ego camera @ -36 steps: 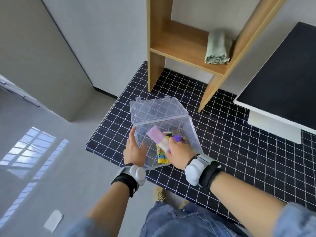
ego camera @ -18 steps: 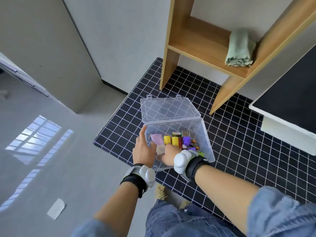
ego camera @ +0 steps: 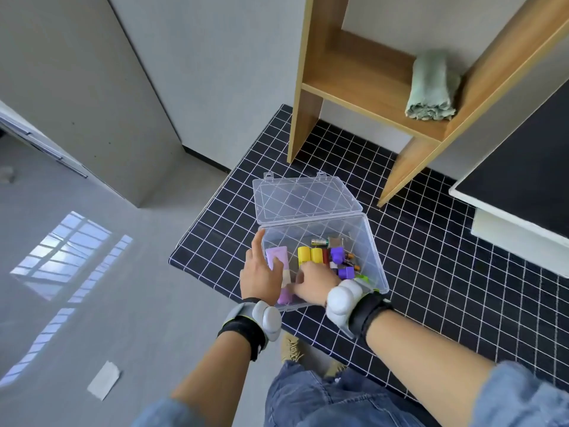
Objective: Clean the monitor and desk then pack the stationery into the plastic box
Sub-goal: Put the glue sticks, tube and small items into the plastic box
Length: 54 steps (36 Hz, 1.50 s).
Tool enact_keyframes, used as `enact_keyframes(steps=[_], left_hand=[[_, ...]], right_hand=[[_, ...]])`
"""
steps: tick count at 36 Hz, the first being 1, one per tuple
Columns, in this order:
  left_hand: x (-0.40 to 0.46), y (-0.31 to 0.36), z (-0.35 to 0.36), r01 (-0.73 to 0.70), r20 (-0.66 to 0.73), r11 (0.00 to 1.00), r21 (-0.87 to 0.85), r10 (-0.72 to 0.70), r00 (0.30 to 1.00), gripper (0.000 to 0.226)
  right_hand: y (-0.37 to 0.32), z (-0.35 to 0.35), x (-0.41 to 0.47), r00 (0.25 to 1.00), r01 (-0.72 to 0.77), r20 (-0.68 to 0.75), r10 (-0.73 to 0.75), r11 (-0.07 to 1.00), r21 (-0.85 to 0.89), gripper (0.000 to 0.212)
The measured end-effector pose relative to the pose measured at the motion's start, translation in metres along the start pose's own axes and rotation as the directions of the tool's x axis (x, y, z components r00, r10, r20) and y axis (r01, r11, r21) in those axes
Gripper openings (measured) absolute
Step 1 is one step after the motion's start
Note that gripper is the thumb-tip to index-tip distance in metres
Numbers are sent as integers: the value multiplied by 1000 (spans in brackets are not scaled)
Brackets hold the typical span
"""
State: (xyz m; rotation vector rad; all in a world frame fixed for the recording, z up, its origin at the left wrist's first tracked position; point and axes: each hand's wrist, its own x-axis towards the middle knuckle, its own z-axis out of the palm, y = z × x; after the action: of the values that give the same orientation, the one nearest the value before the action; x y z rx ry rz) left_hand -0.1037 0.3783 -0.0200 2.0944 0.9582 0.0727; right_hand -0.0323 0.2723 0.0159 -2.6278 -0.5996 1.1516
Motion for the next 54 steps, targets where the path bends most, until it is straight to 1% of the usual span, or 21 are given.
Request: enact_keyframes(steps=[4, 7, 9, 10, 11, 12, 14, 15, 17, 19, 21, 23, 25, 27, 29, 33, 36, 42, 47, 50, 54], left_hand=[[0, 0, -1, 5, 0, 1000, -14, -5, 1000, 69], [0, 1, 0, 2, 3, 1000, -17, -2, 1000, 70], [1, -1, 0, 6, 2, 1000, -16, -6, 1000, 72], [1, 0, 1, 1, -3, 1000, -13, -1, 1000, 73], [1, 1, 2, -3, -4, 1000, -10, 3, 1000, 74], [1, -1, 1, 8, -15, 1000, -21, -8, 1000, 75], [-1, 3, 2, 17, -26, 997, -70, -19, 999, 78], [-1, 1, 0, 36, -38, 995, -93, -39, 999, 79], [-2, 4, 0, 37, -28, 995, -92, -40, 999, 76], [-1, 1, -1, 75, -19, 995, -57, -77, 997, 59], [0, 0, 0, 83, -21, 996, -18, -83, 996, 36], [-2, 2, 1, 62, -38, 998, 29, -61, 997, 25], [-1, 0, 0, 56, -57, 997, 50, -53, 997, 21], [-2, 0, -2, 47, -51, 997, 63, -44, 998, 21], [-11, 5, -2, -3, -41, 997, 76, 6, 999, 24], [-29, 4, -2, -3, -36, 997, 71, 5, 999, 21], [-50, 6, 5, -23, -42, 998, 60, 26, 999, 29], [-99, 19, 32, -46, -16, 991, 124, 48, 999, 20], [-131, 34, 57, -62, 12, 990, 129, 61, 998, 23], [-156, 49, 83, -138, 54, 976, 168, 130, 990, 25], [-171, 66, 107, -182, 105, 964, 195, 164, 981, 23]], right_hand=[[28, -24, -13, 976, 27, -216, 1, 991, 131, 13], [58, -42, -25, 901, 25, -431, 57, 983, 183, 9], [78, -50, -31, 818, 8, -569, 86, 987, 160, 14], [90, -53, -36, 775, -7, -626, 92, 991, 136, 21], [102, -55, -39, 750, -40, -653, 105, 993, 113, 30], [109, -55, -38, 751, -80, -650, 117, 993, 86, 39], [127, -54, -42, 787, -185, -580, 212, 977, 105, 48], [131, -52, -40, 817, -209, -523, 244, 970, 126, 47], [140, -49, -43, 860, -222, -418, 291, 953, 207, 37], [143, -44, -42, 890, -157, -388, 237, 961, 227, 20], [142, -41, -40, 901, -98, -398, 171, 976, 196, 15], [143, -40, -45, 904, -84, -399, 155, 978, 191, 17], [141, -41, -46, 908, -88, -390, 151, 980, 176, 18], [142, -41, -48, 914, -70, -384, 132, 983, 172, 19], [149, -39, -59, 919, -55, -375, 122, 981, 185, 20], [163, -27, -75, 930, -29, -355, 101, 979, 204, 18], [181, -18, -93, 932, -6, -350, 92, 971, 237, 18], [232, 0, -141, 929, 25, -360, 85, 957, 290, 17], [272, 12, -171, 910, 58, -406, 82, 946, 320, 16], [311, 21, -199, 891, 50, -437, 120, 933, 357, 16], [345, 32, -221, 875, 45, -459, 157, 916, 399, 13]])
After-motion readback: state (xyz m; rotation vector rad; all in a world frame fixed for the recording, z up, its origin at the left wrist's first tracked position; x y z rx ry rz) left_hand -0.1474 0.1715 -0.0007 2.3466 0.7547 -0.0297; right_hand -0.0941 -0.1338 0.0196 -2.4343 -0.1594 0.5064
